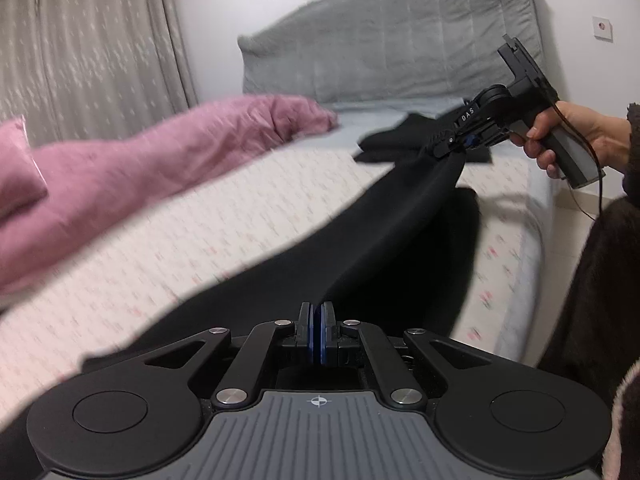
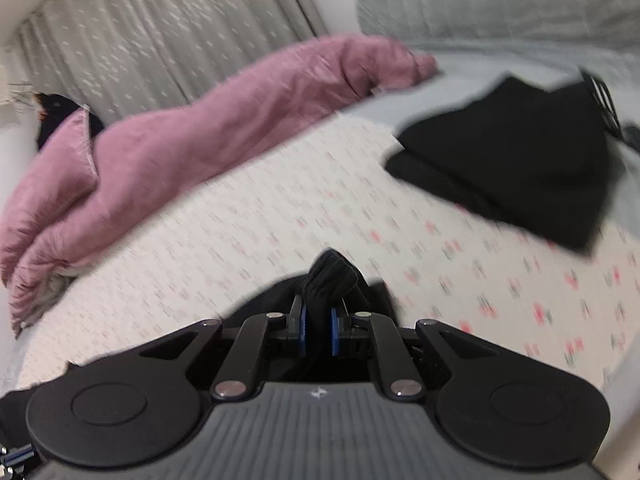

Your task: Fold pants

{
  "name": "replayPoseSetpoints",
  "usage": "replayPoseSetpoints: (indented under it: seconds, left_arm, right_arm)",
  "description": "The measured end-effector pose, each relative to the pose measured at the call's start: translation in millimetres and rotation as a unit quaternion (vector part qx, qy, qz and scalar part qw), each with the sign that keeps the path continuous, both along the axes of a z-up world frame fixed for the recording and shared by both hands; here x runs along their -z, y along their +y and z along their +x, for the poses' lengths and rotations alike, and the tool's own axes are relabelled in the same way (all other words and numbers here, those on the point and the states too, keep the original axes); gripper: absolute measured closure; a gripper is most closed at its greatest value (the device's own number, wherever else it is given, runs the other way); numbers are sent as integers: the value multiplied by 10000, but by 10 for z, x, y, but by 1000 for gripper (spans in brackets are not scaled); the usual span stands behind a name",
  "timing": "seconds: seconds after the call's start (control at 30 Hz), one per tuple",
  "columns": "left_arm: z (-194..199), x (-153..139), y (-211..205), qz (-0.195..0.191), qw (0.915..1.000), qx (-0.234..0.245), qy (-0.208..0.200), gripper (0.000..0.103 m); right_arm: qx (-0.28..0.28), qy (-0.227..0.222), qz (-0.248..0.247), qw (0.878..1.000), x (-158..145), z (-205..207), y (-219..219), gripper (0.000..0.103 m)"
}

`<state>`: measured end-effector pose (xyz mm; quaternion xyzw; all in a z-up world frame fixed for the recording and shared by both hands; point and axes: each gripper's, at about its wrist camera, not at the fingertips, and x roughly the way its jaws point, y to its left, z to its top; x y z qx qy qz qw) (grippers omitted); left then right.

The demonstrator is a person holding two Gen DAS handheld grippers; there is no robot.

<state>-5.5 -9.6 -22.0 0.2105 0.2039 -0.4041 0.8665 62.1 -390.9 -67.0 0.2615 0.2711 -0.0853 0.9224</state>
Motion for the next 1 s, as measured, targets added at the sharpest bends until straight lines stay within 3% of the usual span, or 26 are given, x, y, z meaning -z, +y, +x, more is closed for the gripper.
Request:
replayPoseSetpoints:
  seconds: [0.17,0.27,0.3,0.4,0.47,0.5,0.53,0.63,0.73,0.8,1.0]
  left_arm:
    - [-39,331,-40,66,9989,-110,450,101]
    - [-54,439,-25,43,9978,-241,610,100]
    - [-57,458,-12,3,9974,-305,646,96]
    - [-68,457,54,-204,9960,-476,734,89]
    - [-102,434,125,-378,9936,-705,797,62]
    - [-119,415,178,-478,9916,-896,796,25]
    - [-138,388,242,-606,9894,-1093,740,6]
    - [-151,313,471,-938,9815,-1478,780,5]
    - [-108,249,722,-1092,9690,-2034,883,5]
    - [-78,199,924,-1160,9579,-2473,882,5]
    - [80,56,1643,-1498,9091,-3794,844,4]
  right_arm:
    - [-20,419,47,9991,210,-8,-85,86]
    - [-15,569,-195,9982,242,-44,-84,68]
    - [5,620,-313,9976,246,-94,-77,60]
    - [79,751,-617,9952,224,-134,-24,18]
    - [-98,627,-826,9946,169,-177,47,11]
    - [-210,562,-976,9934,142,-203,91,7]
    - [-325,518,-1205,9908,105,-203,173,4]
    - [-529,395,-1961,9784,36,-193,416,2]
    - [-717,199,-2522,9648,-20,-182,663,0]
    - [-961,-19,-2647,9595,-61,-176,808,0]
    - [-1855,-439,-2455,9505,-180,-65,1295,0]
